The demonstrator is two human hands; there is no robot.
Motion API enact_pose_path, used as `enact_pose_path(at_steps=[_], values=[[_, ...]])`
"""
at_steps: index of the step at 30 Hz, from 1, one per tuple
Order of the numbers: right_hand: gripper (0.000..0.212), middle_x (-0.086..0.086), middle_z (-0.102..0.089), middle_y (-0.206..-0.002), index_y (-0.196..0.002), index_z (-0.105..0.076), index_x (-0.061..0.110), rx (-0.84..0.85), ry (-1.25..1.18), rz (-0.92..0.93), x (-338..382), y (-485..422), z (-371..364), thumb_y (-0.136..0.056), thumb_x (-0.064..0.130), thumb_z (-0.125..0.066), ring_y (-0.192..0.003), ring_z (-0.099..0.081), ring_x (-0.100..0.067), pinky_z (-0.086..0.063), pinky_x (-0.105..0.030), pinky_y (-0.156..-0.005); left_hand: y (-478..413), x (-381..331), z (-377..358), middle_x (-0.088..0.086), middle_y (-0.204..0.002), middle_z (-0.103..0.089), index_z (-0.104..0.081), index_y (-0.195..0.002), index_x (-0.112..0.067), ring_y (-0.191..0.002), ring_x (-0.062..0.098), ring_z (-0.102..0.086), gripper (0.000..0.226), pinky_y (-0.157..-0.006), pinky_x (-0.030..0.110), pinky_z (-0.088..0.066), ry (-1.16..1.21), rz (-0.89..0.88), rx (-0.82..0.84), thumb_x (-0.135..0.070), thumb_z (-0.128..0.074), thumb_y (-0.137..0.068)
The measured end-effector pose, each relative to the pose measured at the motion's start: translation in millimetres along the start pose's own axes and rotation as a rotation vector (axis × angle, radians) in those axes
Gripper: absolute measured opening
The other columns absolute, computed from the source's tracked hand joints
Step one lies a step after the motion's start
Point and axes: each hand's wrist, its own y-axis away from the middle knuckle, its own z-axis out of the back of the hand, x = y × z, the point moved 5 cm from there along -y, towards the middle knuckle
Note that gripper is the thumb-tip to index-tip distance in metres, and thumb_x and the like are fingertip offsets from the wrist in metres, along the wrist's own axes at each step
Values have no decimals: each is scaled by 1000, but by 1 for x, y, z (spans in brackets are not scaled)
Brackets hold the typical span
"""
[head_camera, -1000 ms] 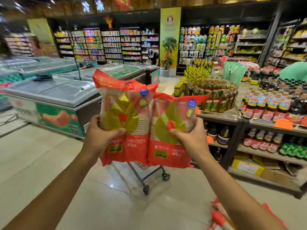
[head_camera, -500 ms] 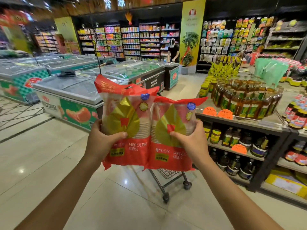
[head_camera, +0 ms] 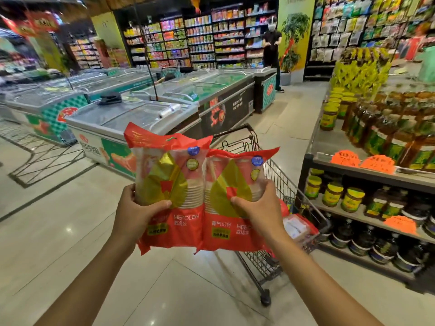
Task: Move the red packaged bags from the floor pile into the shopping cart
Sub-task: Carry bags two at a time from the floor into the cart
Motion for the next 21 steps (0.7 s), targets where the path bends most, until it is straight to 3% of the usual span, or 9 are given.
enact_pose_path(at_steps=[6,10,12,15,19,21], values=[[86,15,-58,-120,-121,-39,39,-46,43,-84,-31,-65,-47,-51,62,-83,-107,-64,-13,-57,-47,-90,-101,44,-32,0,-114,-66,-52,-125,-22,-103,25,-67,84,-77,42,-59,17,44,91,-29,-98,-55],[89,16,-60,-120,-126,-40,40,-136,43,-162,-52,-107,-74,-53,57,-87,-105,-65,-11,-57,-46,-90,-176,76,-61,2,-115,-67,-54,-126,-22,-98,26,-70,102,-75,51,-62,63,82,210,-48,-94,-36],[81,17,-61,-116,-121,-41,42,-185,43,-210,-61,-124,-86,-56,52,-90,-102,-66,-11,-58,-46,-89,-212,84,-76,3,-118,-67,-51,-133,-20,-99,22,-69,106,-77,43,-61,71,75,278,-45,-95,-40],[78,16,-61,-113,-116,-42,43,-264,31,-270,-70,-147,-100,-57,47,-92,-101,-67,-14,-59,-48,-88,-259,89,-100,5,-116,-67,-50,-132,-17,-96,17,-68,94,-71,32,-56,49,69,379,-28,-98,-52],[79,4,-63,-120,-127,-43,29,-388,-2,-373,-95,-171,-101,-67,31,-94,-101,-67,-16,-59,-47,-88,-314,99,-150,3,-109,-70,-52,-123,-27,-91,26,-73,97,-70,52,-62,10,113,512,-46,-96,-38],[77,4,-63,-118,-127,-42,28,-447,-20,-432,-110,-176,-94,-69,31,-92,-96,-68,-15,-60,-41,-80,-329,103,-181,1,-108,-71,-52,-120,-31,-91,23,-73,98,-77,53,-62,-18,103,580,-53,-93,-34]])
